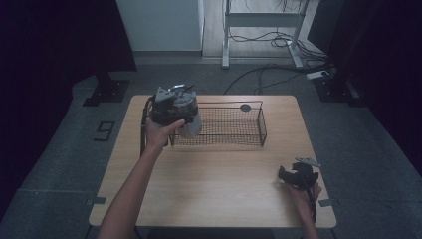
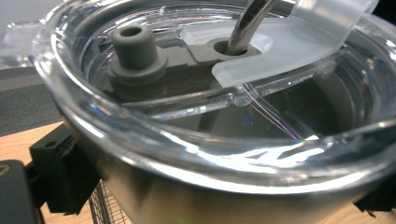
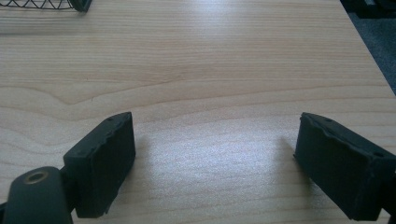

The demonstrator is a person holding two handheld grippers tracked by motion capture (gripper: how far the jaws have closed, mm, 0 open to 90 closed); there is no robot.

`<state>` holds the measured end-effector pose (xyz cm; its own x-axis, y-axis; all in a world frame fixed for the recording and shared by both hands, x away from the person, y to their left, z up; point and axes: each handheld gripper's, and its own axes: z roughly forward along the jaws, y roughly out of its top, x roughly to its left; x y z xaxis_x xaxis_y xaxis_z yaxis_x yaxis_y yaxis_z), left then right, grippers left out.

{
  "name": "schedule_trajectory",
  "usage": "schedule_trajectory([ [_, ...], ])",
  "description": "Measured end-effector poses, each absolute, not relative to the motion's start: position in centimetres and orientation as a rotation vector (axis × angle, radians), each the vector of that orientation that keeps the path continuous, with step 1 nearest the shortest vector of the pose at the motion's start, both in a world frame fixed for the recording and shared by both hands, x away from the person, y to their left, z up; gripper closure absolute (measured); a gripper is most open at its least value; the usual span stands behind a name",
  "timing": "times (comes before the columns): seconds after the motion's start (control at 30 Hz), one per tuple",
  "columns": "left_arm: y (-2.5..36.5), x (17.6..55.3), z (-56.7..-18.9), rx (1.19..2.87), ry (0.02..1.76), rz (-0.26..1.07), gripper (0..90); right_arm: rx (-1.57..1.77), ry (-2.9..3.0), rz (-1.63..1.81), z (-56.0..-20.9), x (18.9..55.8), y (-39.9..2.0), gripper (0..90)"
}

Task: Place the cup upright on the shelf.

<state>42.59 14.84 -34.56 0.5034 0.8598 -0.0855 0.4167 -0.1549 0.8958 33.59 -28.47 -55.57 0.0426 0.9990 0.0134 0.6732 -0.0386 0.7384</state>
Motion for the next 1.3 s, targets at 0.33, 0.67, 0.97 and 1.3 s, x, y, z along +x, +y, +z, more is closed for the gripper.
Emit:
schedule_trajectory([
  [0.33,14.8,44.5,-35.3,1.771,1.127,0.576,4.0,1.769,1.684,0.752,-55.6,33.6,-28.5,12.4],
  [0.67,14.6,46.0,-35.9,1.777,1.161,0.599,4.0,1.768,1.683,0.754,-55.6,33.6,-28.5,12.5],
  [0.97,13.6,47.2,-37.0,1.792,1.179,0.634,4.0,1.769,1.685,0.753,-55.5,33.6,-28.5,12.7],
  [1.3,13.2,48.2,-38.2,1.785,1.222,0.639,4.0,1.769,1.686,0.754,-55.5,33.5,-28.5,12.8],
])
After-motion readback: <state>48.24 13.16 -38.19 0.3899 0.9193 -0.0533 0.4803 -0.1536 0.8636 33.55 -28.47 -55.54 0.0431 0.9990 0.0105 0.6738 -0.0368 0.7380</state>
